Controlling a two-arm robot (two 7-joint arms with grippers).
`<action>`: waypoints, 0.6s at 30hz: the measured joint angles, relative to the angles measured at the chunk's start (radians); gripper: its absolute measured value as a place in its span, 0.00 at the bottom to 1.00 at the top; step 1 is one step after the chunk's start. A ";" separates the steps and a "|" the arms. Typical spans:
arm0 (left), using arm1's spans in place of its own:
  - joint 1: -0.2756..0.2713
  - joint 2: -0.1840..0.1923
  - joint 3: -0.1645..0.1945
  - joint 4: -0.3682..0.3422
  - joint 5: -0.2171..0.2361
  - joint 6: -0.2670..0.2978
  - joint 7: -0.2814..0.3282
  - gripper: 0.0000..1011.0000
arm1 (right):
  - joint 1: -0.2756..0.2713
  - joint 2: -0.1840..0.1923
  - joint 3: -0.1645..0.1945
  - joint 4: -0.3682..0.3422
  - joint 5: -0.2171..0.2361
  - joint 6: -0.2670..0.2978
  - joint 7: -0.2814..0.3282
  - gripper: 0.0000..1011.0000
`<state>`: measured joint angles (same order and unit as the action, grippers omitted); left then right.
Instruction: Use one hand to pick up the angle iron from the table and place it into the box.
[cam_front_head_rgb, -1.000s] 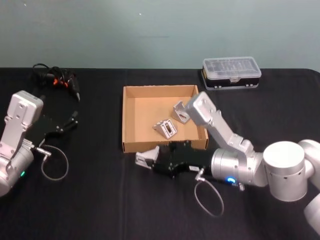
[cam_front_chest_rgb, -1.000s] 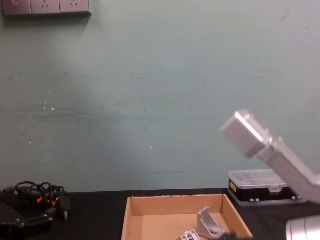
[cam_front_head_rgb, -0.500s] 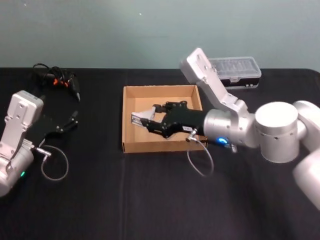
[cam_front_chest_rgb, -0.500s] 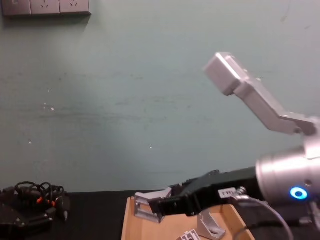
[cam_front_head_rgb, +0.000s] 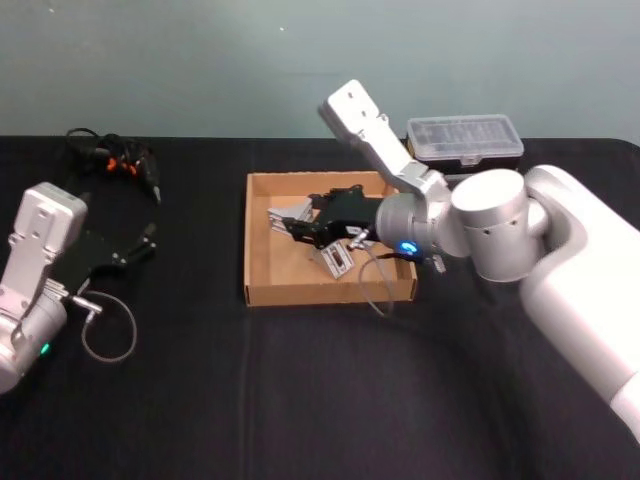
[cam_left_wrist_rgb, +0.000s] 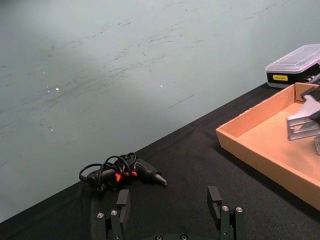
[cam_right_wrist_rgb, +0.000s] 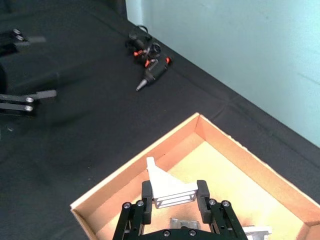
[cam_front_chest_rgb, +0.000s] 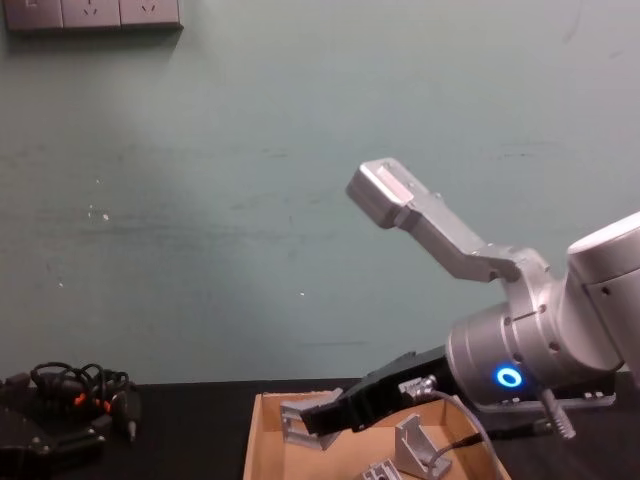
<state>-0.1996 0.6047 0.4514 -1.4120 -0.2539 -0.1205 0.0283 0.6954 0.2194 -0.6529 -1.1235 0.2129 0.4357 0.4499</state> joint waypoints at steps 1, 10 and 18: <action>0.000 0.000 0.000 0.000 0.000 0.000 0.000 1.00 | 0.005 -0.006 -0.001 0.013 -0.003 0.000 0.000 0.53; 0.000 0.000 0.000 0.000 0.000 0.000 0.000 1.00 | 0.046 -0.061 0.001 0.141 -0.030 -0.008 -0.003 0.53; 0.000 0.000 0.000 0.000 0.000 0.000 0.000 1.00 | 0.053 -0.069 0.007 0.164 -0.029 -0.010 0.009 0.53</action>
<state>-0.1995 0.6047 0.4514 -1.4120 -0.2540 -0.1205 0.0283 0.7489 0.1500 -0.6458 -0.9593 0.1839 0.4260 0.4592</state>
